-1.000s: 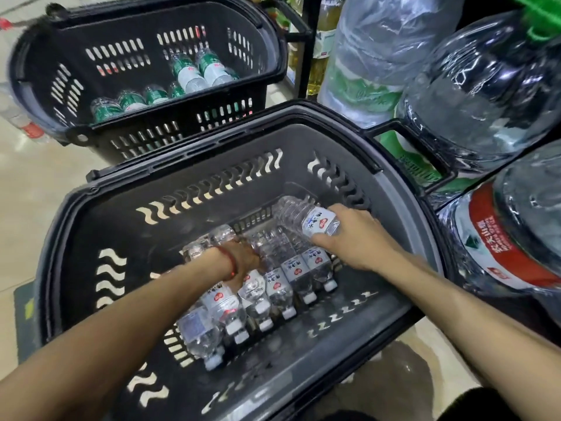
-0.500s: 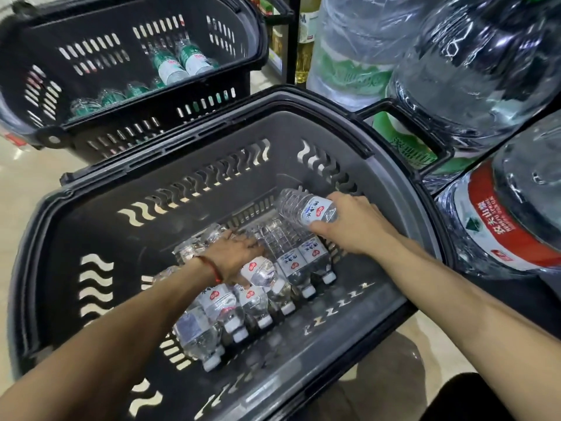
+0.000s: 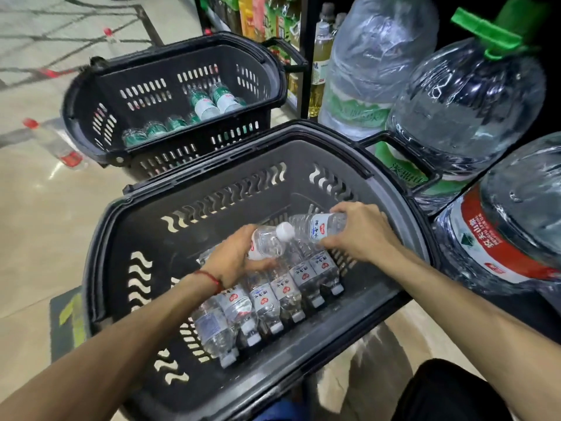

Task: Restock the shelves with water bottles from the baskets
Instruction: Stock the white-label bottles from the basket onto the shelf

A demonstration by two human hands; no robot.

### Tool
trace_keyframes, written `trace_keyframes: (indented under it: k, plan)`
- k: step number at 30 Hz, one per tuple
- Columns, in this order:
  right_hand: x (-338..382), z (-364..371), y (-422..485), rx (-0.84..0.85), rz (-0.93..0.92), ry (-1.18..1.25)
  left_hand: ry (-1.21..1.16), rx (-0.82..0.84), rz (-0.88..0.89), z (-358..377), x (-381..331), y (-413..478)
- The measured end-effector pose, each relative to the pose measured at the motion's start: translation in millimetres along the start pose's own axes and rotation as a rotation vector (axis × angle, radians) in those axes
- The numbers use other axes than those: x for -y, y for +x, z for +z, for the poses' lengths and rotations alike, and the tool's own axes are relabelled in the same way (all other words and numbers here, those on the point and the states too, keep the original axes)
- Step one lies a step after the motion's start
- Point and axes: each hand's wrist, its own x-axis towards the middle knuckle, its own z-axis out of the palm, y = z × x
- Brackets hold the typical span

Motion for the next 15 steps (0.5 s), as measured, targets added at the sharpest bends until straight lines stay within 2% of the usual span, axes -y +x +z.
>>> trace_keyframes:
  k: [3,8,15]
  plan:
    - [2.3,-14.1,-14.2,-0.017,-0.009,0.034,-0.151,-0.146,-0.049,-10.9,-11.3,-12.6]
    - [-0.2,-31.7,-32.5,-0.078,-0.037,0.090,-0.298,-0.250,-0.048,-25.7,-43.5,-21.8]
    - [-13.2,-65.3,-61.9,-0.317,-0.107,0.335,-0.385,-0.363,0.025,-48.3,-104.0,-13.6]
